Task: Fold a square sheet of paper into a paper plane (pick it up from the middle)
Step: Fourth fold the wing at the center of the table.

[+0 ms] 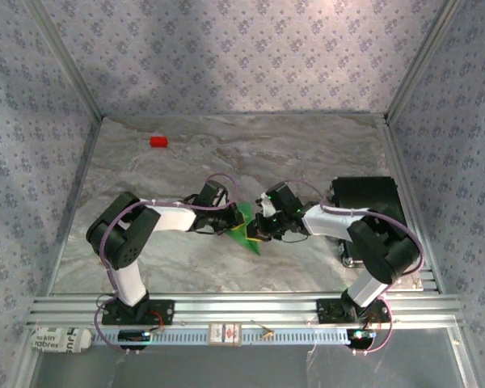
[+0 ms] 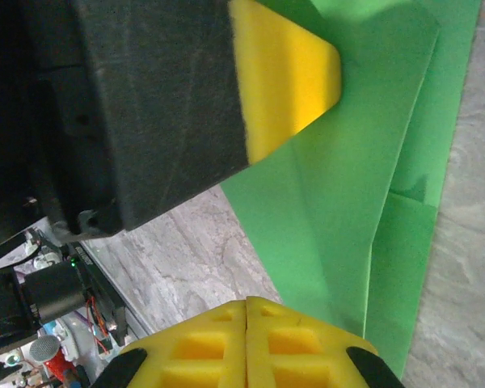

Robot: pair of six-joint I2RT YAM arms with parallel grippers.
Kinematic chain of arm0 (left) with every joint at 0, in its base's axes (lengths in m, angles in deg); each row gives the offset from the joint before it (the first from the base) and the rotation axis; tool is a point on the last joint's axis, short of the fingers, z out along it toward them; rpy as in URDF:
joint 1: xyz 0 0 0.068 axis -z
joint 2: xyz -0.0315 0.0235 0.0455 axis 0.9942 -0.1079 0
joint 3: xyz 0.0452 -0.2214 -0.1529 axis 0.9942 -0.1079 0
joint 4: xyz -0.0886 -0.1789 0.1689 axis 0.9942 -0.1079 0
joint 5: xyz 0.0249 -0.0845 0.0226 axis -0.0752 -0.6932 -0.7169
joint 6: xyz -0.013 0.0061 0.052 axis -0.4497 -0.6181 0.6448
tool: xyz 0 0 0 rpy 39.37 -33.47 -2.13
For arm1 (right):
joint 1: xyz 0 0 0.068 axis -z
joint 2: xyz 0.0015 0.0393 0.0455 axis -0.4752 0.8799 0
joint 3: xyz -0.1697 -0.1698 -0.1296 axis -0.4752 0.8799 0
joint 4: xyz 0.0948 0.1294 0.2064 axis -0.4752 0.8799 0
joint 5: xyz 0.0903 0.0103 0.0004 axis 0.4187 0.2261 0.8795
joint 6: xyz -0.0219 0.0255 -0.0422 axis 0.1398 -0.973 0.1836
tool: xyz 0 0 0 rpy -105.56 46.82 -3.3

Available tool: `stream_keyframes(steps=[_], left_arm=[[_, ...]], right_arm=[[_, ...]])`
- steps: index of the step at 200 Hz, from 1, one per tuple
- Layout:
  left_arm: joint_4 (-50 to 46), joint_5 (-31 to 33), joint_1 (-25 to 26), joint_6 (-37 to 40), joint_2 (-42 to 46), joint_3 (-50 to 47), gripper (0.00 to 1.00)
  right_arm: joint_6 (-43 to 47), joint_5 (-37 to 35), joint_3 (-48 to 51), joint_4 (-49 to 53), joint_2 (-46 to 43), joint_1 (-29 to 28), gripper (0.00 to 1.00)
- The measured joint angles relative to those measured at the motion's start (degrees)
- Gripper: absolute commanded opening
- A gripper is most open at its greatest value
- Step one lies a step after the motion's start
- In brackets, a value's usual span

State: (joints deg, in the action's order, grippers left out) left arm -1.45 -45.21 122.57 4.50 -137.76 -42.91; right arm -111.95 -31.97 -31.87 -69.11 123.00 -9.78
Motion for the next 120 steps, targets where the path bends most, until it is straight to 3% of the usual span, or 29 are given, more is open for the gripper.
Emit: stream_keyframes(steps=[120], left_arm=[[0.0, -0.02, 0.0, 0.0, 0.0, 0.0, 0.07]], right_arm=[[-4.13, 0.72, 5.16, -8.33, 2.8, 0.0, 0.07]])
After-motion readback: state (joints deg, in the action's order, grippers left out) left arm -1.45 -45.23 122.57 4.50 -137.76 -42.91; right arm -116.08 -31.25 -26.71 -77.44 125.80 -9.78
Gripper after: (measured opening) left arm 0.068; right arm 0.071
